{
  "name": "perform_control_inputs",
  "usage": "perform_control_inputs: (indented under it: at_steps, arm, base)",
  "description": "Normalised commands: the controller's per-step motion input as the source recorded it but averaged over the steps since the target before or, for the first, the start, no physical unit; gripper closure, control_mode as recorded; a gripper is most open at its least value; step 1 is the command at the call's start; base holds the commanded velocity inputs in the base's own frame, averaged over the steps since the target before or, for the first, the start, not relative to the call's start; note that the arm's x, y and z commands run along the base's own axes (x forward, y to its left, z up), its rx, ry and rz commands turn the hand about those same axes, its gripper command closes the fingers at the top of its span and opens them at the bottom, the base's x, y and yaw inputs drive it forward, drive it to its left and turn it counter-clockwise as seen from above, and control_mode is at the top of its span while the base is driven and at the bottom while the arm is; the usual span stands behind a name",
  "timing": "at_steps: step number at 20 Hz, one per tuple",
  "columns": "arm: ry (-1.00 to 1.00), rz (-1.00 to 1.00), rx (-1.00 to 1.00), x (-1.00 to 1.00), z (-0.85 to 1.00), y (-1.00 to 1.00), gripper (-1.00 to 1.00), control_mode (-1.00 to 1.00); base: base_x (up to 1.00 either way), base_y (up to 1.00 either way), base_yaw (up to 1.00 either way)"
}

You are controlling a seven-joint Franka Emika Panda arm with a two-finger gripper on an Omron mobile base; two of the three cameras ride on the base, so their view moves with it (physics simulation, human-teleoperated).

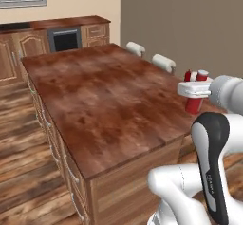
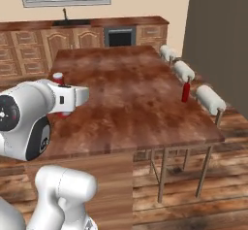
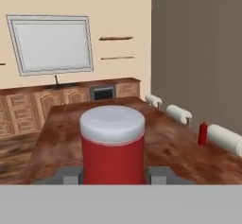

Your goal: The dining table condiment station is running low on ketchup. Refill the condiment station by opening the cabinet and taking the ketchup from the cabinet and placing it on the dining table.

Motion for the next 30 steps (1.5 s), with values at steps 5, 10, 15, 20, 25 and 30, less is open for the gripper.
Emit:
perform_control_inputs:
  at_steps: [5, 10, 15, 20, 25, 30]
  arm:
    - [0.0, 0.0, 0.0, 0.0, 0.0, 0.0, 1.0, 1.0]
    - [0.0, 0.0, 0.0, 0.0, 0.0, 0.0, 1.0, 1.0]
    - [0.0, 0.0, 0.0, 0.0, 0.0, 0.0, 1.0, 1.0]
    - [0.0, 0.0, 0.0, 0.0, 0.0, 0.0, 1.0, 1.0]
    - [0.0, 0.0, 0.0, 0.0, 0.0, 0.0, 1.0, 1.0]
    - [0.0, 0.0, 0.0, 0.0, 0.0, 0.0, 1.0, 1.0]
  base:
    - [0.07, -1.0, 0.0]
    - [0.07, -1.0, 0.0]
    - [0.01, -1.0, 0.0]
    - [0.0, -1.0, 0.03]
    - [0.02, -1.0, 0.07]
    - [0.05, -1.0, 0.18]
